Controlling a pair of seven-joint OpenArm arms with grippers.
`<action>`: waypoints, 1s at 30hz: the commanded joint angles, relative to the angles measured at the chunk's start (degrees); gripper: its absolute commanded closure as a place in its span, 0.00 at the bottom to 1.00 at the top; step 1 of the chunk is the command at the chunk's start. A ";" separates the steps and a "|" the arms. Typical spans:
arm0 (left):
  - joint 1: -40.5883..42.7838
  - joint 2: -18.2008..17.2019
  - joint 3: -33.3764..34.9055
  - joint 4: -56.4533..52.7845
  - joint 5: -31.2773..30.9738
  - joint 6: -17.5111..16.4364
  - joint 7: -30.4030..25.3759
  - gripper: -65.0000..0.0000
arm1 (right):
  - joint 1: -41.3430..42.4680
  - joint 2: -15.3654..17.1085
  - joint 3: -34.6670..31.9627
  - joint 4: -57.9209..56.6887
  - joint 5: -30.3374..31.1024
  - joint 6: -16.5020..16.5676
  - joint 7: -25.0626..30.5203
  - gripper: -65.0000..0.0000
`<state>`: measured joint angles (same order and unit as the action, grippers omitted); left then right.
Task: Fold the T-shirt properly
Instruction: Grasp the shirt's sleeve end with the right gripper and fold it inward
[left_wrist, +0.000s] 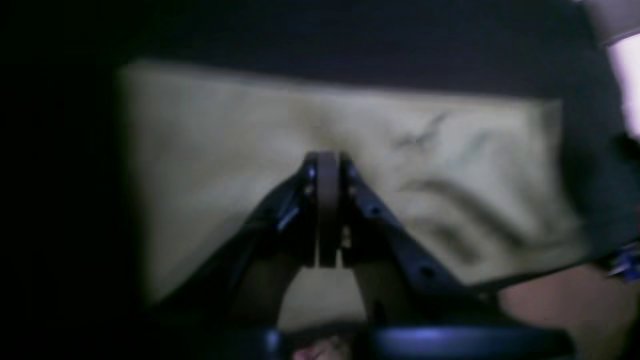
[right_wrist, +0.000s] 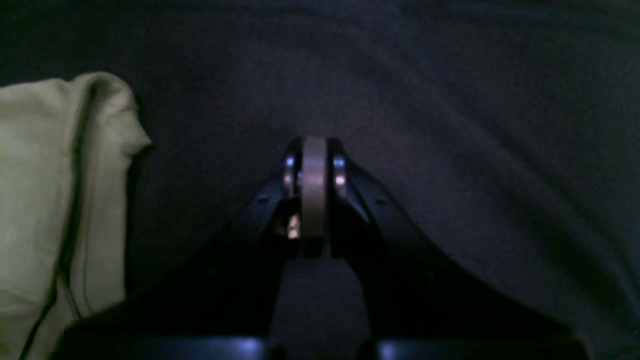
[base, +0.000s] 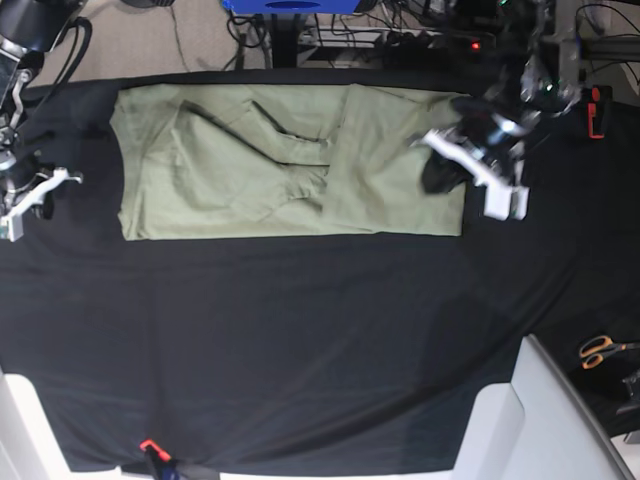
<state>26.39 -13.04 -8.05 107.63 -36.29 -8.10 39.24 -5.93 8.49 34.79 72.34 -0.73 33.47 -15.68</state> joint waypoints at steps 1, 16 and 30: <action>0.46 -0.11 -0.17 1.16 1.44 -0.47 -1.13 1.00 | 0.18 0.87 0.16 1.20 0.51 0.15 0.43 0.98; 5.74 -0.98 -18.01 -6.58 21.04 -1.00 -9.13 1.00 | -14.68 -5.90 -32.90 31.97 0.42 6.53 -13.99 0.98; 10.40 -0.37 -18.80 -10.71 23.59 -1.00 -15.73 1.00 | 9.85 -13.28 -50.30 11.93 0.78 6.53 -33.86 0.31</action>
<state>36.38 -13.02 -26.52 96.16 -12.40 -9.17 24.67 3.07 -4.25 -15.29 83.35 -0.49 39.88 -50.52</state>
